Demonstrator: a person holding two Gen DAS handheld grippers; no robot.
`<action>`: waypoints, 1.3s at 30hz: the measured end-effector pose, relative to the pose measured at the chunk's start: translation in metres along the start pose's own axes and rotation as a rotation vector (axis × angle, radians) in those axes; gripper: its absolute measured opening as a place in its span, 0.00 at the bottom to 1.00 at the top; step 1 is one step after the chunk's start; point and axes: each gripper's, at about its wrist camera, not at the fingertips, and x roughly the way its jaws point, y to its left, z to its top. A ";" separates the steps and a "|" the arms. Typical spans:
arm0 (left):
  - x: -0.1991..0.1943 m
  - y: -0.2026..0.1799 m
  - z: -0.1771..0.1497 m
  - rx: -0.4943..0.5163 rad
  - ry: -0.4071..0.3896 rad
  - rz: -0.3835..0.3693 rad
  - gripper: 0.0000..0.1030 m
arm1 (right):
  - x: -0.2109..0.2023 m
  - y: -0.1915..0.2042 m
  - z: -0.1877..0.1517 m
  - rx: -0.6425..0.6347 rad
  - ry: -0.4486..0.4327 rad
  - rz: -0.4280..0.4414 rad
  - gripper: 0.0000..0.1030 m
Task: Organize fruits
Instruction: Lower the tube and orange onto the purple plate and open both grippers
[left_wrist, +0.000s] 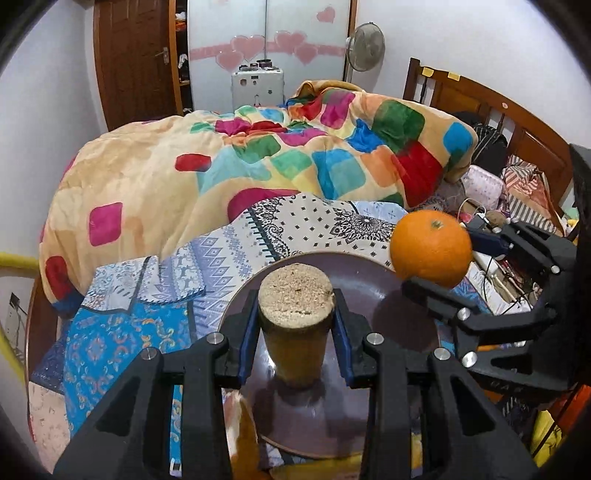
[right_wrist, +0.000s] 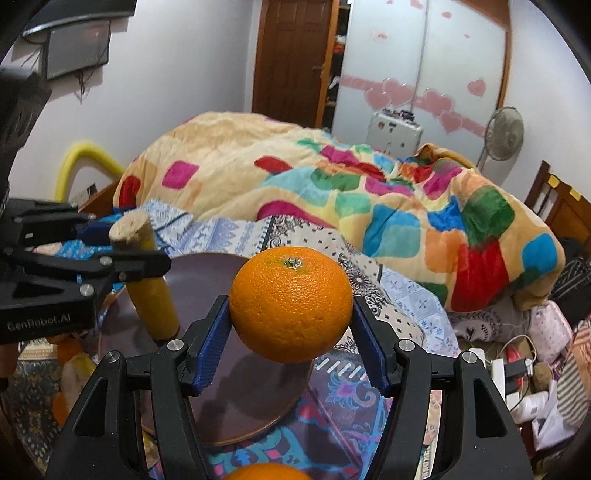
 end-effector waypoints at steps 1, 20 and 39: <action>0.002 0.000 0.003 0.005 0.005 0.000 0.35 | 0.004 0.000 0.002 -0.012 0.016 0.014 0.59; 0.040 0.003 0.017 0.011 0.111 0.015 0.35 | 0.053 0.000 0.009 -0.095 0.228 0.107 0.60; -0.020 0.029 -0.010 0.000 0.027 0.065 0.44 | -0.006 0.006 0.013 -0.076 0.058 0.034 0.71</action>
